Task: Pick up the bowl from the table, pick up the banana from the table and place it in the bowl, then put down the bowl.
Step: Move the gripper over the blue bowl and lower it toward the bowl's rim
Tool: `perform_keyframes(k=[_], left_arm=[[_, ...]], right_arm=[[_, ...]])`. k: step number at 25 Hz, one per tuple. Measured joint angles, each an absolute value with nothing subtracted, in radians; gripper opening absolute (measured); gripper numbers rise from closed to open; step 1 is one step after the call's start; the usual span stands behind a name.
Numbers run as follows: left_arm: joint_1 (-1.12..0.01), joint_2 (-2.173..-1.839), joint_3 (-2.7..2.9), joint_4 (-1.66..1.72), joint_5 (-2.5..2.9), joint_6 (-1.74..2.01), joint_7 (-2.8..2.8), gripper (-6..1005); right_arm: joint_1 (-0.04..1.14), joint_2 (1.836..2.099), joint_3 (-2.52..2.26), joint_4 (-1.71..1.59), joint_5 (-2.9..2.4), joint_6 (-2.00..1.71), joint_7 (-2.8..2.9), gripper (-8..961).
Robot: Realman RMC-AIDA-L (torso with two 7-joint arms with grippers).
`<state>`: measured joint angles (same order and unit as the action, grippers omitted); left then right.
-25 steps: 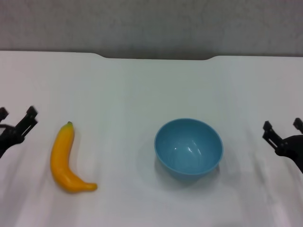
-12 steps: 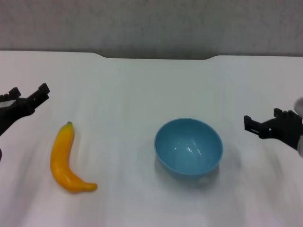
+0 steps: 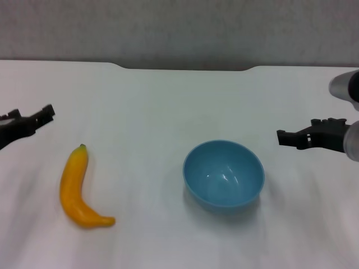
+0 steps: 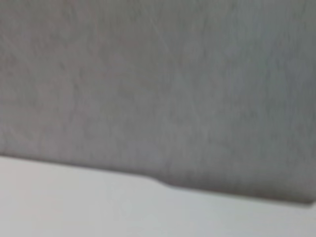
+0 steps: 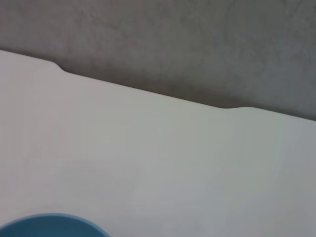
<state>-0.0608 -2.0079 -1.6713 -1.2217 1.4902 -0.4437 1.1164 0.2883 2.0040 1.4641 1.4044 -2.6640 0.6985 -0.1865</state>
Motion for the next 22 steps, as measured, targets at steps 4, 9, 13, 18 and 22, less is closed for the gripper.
perform_keyframes(k=[4, 9, 13, 18, 22], left_arm=[[-0.098, -2.024, -1.729, -1.215, 1.789, -0.492, 0.94, 886], [-0.112, -2.03, -1.732, -1.206, 1.871, -0.497, 0.893, 887], [-0.118, -2.031, -1.728, -1.181, 1.871, -0.497, 0.891, 887], [-0.124, -2.032, -1.726, -1.163, 1.872, -0.496, 0.89, 887], [-0.128, -2.032, -1.725, -1.158, 1.871, -0.496, 0.89, 887]], right_arm=[[0.318, 2.007, 1.451, 1.36, -2.618, 0.683, -0.189, 885], [0.357, 2.008, 1.391, 1.253, -2.529, 0.619, -0.191, 886], [0.389, 2.011, 1.336, 1.156, -2.477, 0.582, -0.185, 885], [0.411, 2.012, 1.312, 1.095, -2.453, 0.572, -0.182, 885], [0.413, 2.013, 1.297, 1.063, -2.443, 0.531, -0.181, 884]])
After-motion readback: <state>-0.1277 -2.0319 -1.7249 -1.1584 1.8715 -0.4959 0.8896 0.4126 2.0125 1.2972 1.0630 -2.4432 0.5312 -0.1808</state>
